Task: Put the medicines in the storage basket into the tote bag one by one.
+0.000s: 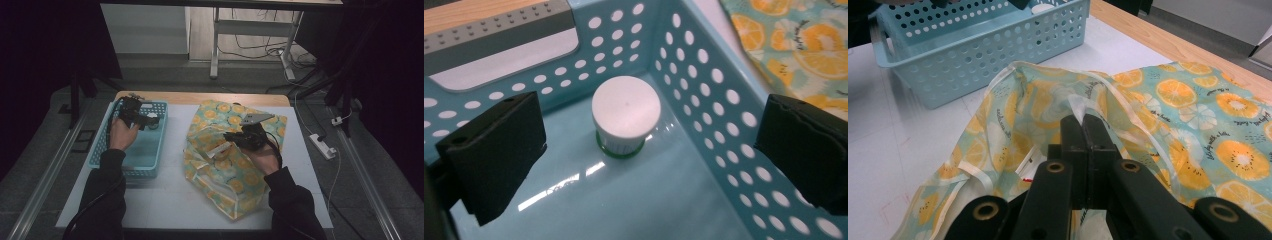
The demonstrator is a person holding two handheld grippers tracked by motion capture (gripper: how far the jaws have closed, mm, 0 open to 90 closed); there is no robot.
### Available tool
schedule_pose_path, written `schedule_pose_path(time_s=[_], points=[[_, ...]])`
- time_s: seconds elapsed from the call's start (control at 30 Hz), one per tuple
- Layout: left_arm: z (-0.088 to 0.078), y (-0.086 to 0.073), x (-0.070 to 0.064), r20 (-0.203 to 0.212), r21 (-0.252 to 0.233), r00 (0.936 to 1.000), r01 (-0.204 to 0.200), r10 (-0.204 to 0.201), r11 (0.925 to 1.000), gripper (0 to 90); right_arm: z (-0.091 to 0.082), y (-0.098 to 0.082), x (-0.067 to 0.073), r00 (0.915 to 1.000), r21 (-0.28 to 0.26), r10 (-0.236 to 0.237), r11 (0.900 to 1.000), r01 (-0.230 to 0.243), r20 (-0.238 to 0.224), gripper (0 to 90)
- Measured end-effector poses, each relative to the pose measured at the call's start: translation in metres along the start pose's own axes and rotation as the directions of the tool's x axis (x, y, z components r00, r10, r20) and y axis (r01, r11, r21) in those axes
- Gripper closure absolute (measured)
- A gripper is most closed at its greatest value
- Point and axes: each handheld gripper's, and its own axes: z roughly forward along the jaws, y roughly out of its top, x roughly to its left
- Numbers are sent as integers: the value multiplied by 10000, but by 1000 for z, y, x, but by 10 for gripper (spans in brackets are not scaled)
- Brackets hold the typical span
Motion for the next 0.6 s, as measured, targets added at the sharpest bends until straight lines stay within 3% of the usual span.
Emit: schedule_pose_path(time_s=[0.47,0.6], points=[[27,8,6,-765,876,9970,188,-121,9960,17,-1,1,0,10000,-54,-6,10000,6,16,898],[32,8,8,-339,971,9992,251,-219,9950,18,-2,1,0,10000,-69,-2,10000,2,2,898]])
